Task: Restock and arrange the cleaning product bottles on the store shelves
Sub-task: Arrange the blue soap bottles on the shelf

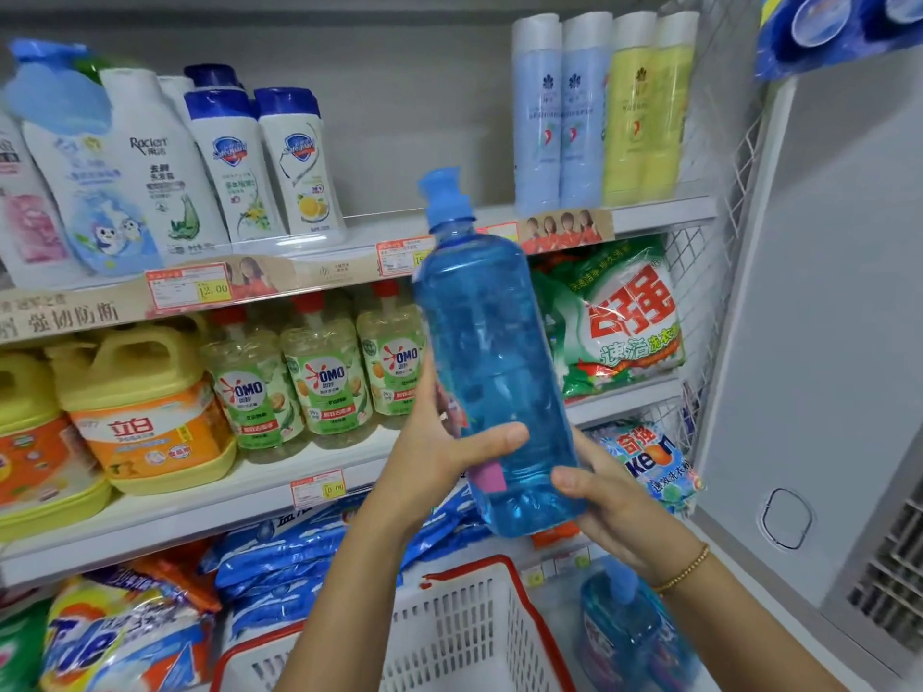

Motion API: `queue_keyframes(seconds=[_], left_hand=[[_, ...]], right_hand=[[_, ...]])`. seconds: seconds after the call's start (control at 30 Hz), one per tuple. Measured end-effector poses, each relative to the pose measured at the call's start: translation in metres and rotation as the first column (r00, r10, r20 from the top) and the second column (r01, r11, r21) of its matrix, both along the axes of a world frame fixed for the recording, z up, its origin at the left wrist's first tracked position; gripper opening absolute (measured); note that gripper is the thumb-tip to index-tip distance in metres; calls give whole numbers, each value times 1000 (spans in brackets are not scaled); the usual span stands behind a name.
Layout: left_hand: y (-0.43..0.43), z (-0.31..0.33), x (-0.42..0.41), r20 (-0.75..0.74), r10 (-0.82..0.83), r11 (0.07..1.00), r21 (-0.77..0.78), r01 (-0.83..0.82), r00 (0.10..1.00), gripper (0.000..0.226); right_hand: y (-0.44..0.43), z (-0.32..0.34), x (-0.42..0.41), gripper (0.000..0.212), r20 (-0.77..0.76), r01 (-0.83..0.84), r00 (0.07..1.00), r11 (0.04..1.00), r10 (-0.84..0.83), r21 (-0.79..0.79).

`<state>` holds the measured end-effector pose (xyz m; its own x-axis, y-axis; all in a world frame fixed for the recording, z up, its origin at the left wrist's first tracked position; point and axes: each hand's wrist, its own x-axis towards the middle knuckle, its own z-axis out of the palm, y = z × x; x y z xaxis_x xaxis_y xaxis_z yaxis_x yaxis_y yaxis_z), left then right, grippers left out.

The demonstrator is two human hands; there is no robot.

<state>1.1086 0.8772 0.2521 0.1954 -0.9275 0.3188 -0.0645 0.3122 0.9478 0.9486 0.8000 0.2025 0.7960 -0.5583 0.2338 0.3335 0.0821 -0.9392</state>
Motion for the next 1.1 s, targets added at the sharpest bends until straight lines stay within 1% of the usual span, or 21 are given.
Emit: queue_keyframes(seconds=[0.07, 0.13, 0.2, 0.27, 0.33, 0.37, 0.43, 0.5, 0.57, 0.6, 0.67, 0.7, 0.73, 0.8, 0.87, 0.93, 1.0, 1.03, 1.07, 1.1], left_hand=[[1, -2, -4, -58, 70, 997, -38, -73, 996, 93], [1, 3, -4, -157, 97, 994, -42, -104, 983, 90], [0, 13, -3, -233, 82, 996, -15, -88, 969, 90], [2, 20, -2, -341, -10, 1000, -28, 0, 940, 85], [3, 26, 1, -482, -150, 988, -110, 110, 863, 67], [3, 29, 2, -542, -212, 977, -145, 158, 813, 62], [2, 31, 4, -605, -291, 957, -193, 217, 741, 70], [1, 32, 2, -629, -326, 945, -224, 237, 706, 70], [1, 30, -2, -627, -353, 935, -255, 246, 694, 58], [2, 28, -5, -628, -363, 932, -263, 251, 689, 53], [-1, 21, -10, -634, -378, 926, -269, 266, 675, 53], [-3, 17, -12, -646, -371, 929, -255, 269, 668, 57], [-6, 13, -16, -659, -360, 932, -235, 274, 660, 59], [-13, 4, -23, -695, -341, 934, -176, 310, 633, 58], [-20, -5, -34, -733, -313, 928, -102, 358, 604, 56], [-28, -15, -45, -756, -283, 918, -36, 394, 591, 55], [-39, -27, -56, -756, -262, 911, 11, 413, 599, 57], [-45, -34, -62, -742, -256, 909, 34, 415, 619, 63], [-53, -42, -68, -710, -233, 913, 75, 401, 664, 71], [-60, -50, -75, -655, -198, 921, 130, 367, 729, 78]], right_hand=[[0, 2, 1, 91, 22, -51, 999, 997, 50, 52], [0, 6, 3, 86, 59, -78, 996, 993, 73, 85], [0, 16, 1, 85, 41, -34, 999, 995, 30, 93], [0, 25, -5, 88, -11, 27, 1000, 996, -26, 86], [3, 32, -15, 87, -15, 59, 998, 996, -58, 71], [5, 35, -19, 83, -14, 74, 997, 996, -73, 55], [10, 42, -28, 71, -20, 103, 995, 994, -103, 21], [13, 51, -38, 58, -53, 143, 988, 990, -144, -18], [12, 63, -49, 50, -139, 202, 966, 972, -217, -117], [9, 70, -55, 50, -191, 235, 944, 954, -270, -188], [1, 89, -62, 59, -273, 281, 890, 910, -366, -304], [-2, 99, -63, 63, -300, 297, 868, 897, -396, -327], [-5, 111, -62, 62, -320, 306, 853, 891, -413, -336], [-8, 131, -56, 49, -381, 278, 821, 881, -425, -383], [-11, 146, -48, 40, -467, 215, 775, 873, -426, -438], [-14, 154, -43, 44, -541, 176, 722, 870, -432, -461], [-18, 157, -42, 42, -578, 163, 676, 858, -457, -488], [-22, 155, -42, 40, -590, 158, 656, 849, -472, -504], [-27, 152, -44, 40, -607, 152, 631, 843, -484, -515], [-32, 147, -47, 43, -626, 148, 604, 841, -493, -520]])
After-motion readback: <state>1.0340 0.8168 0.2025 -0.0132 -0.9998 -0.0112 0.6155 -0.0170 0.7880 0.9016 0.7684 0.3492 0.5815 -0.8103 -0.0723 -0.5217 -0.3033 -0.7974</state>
